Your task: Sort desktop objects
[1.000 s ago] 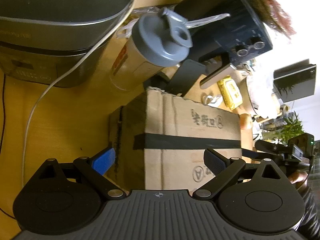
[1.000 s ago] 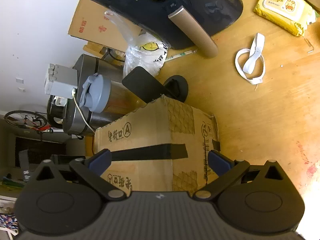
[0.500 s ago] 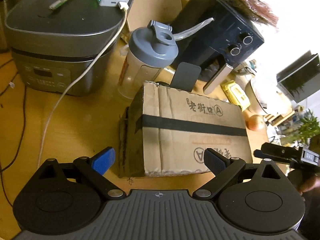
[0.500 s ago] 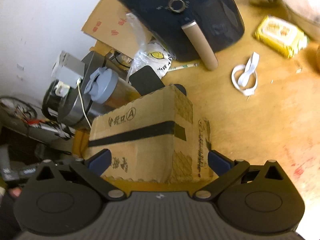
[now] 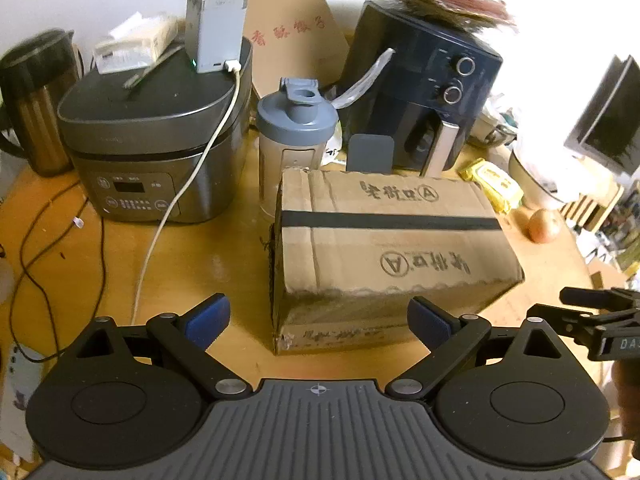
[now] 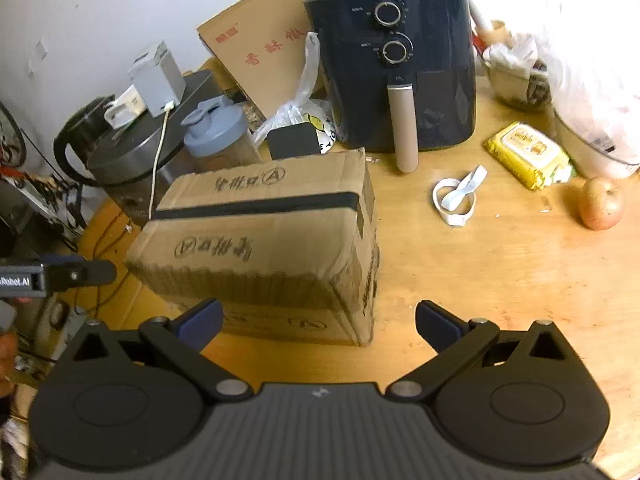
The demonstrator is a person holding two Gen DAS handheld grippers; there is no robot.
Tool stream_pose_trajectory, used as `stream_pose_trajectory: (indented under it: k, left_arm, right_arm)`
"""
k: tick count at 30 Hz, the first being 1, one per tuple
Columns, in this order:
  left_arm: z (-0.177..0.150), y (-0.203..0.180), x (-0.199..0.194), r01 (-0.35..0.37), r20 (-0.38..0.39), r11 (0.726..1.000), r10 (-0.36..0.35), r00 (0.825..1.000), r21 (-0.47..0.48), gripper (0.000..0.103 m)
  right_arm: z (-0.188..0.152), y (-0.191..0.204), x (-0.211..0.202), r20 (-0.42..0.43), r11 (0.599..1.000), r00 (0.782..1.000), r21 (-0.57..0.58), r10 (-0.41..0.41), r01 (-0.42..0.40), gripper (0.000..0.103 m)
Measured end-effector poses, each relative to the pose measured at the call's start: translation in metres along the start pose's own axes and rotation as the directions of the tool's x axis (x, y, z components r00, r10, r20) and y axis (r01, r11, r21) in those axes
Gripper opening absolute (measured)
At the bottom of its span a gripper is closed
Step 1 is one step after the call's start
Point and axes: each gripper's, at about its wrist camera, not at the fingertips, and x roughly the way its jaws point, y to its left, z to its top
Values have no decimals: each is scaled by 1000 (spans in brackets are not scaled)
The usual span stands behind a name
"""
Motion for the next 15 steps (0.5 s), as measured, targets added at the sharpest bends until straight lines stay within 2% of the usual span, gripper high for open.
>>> stream_pose_trajectory:
  k: [10,15]
  left_arm:
    - [-31,-26,-26,-64,47,997,62,997,42,98]
    - [-47,-34,-32,-84,39,996,83,996,41,98]
  right_arm:
    - [-20,19,-25,32,997,998,-42,-59,60,103]
    - [-25,32,-34,29,990,992,-78,-120,122,103]
